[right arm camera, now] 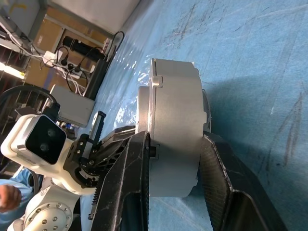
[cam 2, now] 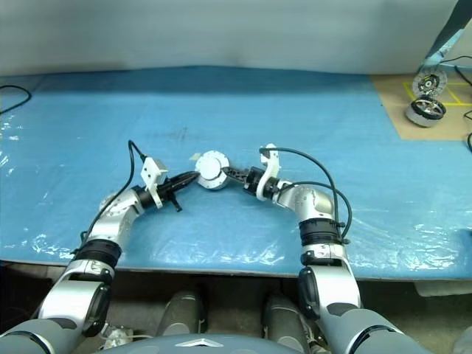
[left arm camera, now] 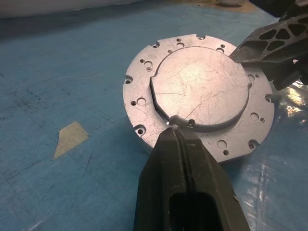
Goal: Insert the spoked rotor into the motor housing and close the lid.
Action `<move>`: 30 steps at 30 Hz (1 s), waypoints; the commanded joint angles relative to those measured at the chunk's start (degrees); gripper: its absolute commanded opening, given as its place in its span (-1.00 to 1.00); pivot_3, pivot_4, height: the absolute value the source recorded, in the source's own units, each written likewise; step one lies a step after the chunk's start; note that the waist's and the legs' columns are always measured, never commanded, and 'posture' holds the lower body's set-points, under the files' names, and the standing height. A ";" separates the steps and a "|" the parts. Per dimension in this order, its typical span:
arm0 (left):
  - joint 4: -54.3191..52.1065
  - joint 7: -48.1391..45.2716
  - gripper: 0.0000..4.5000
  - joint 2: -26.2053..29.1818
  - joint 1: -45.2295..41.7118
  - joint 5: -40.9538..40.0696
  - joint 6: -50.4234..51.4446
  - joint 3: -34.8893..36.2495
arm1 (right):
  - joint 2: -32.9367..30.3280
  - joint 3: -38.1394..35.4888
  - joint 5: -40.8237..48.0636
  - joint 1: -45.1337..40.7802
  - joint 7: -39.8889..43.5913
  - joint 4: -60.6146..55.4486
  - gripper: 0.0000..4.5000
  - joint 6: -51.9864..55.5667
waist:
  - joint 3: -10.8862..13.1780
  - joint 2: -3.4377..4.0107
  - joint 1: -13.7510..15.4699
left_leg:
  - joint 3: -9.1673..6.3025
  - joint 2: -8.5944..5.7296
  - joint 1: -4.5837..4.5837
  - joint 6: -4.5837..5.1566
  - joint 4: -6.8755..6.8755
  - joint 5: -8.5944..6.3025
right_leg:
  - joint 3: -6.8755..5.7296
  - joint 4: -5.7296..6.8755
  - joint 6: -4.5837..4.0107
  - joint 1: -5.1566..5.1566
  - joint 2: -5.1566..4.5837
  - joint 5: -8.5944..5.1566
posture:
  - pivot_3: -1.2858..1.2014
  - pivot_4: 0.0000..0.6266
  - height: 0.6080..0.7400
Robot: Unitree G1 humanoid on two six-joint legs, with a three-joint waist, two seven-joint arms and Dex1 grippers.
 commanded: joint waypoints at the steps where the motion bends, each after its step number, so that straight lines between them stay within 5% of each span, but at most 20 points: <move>1: -11.91 -2.65 -1.00 0.19 0.57 -7.58 7.18 2.22 | 0.94 -0.99 1.44 -1.00 -2.21 0.09 -0.52 2.01 | 0.02 -0.04 -0.05 | 0.00 0.00 -0.09 0.00 0.01 0.00 | 0.01 0.03 0.00 -0.12 0.00 0.00 | 0.03 -0.52 1.00; 8: -29.71 -4.98 -1.00 5.60 6.70 -16.26 23.40 3.27 | 1.44 -8.76 7.62 -1.56 -6.06 1.12 -0.52 7.08 | 0.04 -0.04 -0.23 | 0.01 0.02 -0.38 0.00 0.09 0.01 | 0.01 0.25 -0.06 -0.51 0.03 -0.02 | 0.03 -0.52 1.00; 16: -31.36 1.15 -1.00 6.29 8.76 -24.34 33.19 11.19 | 1.99 -18.71 20.17 0.70 -11.53 -8.40 -0.52 16.76 | 0.12 -0.06 0.17 | -0.01 0.01 -0.66 -0.01 0.18 0.01 | -0.09 0.23 -0.05 -0.65 0.04 -0.02 | 0.03 -0.52 1.00; 29: -37.84 13.98 0.99 -3.01 13.10 -44.36 55.02 16.68 | 5.52 -21.02 35.38 2.33 -22.94 -22.31 -0.52 25.13 | 0.13 -0.08 0.16 | -0.03 -0.02 -0.67 -0.02 0.19 0.01 | -0.10 0.20 -0.04 -0.66 0.13 -0.01 | 0.03 -0.52 1.00; 30: -38.21 15.17 0.99 -3.83 12.63 -45.44 56.06 16.69 | 5.26 -20.84 35.90 2.33 -23.26 -22.37 -0.52 25.32 | 0.13 -0.09 0.19 | -0.04 -0.02 -0.69 -0.02 0.20 0.01 | -0.10 0.19 -0.03 -0.65 0.13 -0.01 | 0.03 -0.52 1.00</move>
